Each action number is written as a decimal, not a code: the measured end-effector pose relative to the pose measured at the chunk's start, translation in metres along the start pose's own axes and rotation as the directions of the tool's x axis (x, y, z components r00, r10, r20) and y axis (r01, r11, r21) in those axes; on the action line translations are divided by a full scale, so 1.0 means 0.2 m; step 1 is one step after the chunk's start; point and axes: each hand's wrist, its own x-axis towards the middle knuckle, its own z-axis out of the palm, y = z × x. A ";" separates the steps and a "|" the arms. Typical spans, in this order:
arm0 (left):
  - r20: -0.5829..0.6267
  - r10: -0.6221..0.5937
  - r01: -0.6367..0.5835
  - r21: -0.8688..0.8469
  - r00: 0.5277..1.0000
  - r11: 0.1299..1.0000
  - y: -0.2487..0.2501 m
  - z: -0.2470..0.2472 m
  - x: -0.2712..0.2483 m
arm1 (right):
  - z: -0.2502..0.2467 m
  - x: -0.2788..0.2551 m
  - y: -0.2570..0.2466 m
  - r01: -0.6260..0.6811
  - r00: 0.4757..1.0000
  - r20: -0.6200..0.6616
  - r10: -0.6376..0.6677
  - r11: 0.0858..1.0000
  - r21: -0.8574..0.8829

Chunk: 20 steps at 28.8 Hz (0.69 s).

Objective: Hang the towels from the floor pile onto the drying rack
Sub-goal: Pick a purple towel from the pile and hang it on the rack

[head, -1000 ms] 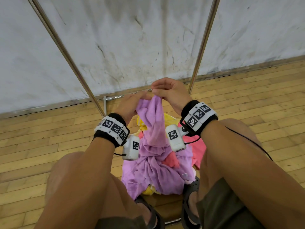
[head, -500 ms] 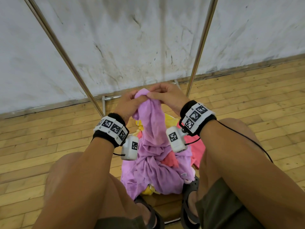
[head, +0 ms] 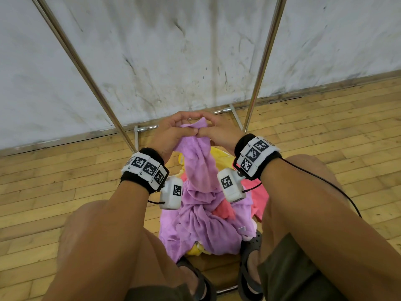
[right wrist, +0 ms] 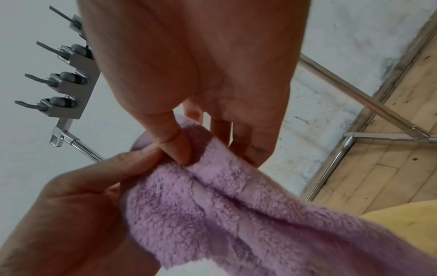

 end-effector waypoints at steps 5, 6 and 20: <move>-0.023 -0.001 0.001 0.004 1.000 1.000 0.01 -0.01 0.00 | 0.00 0.00 0.01 -0.054 0.999 0.000 0.054 0.998 0.018; -0.027 -0.006 0.006 0.014 1.000 1.000 0.01 -0.02 0.00 | 0.00 0.00 0.01 -0.065 0.998 0.001 0.065 0.998 0.013; -0.155 -0.065 0.105 0.263 0.986 0.959 -0.03 -0.04 0.02 | -0.02 0.00 -0.01 0.002 0.994 -0.111 0.002 1.000 0.029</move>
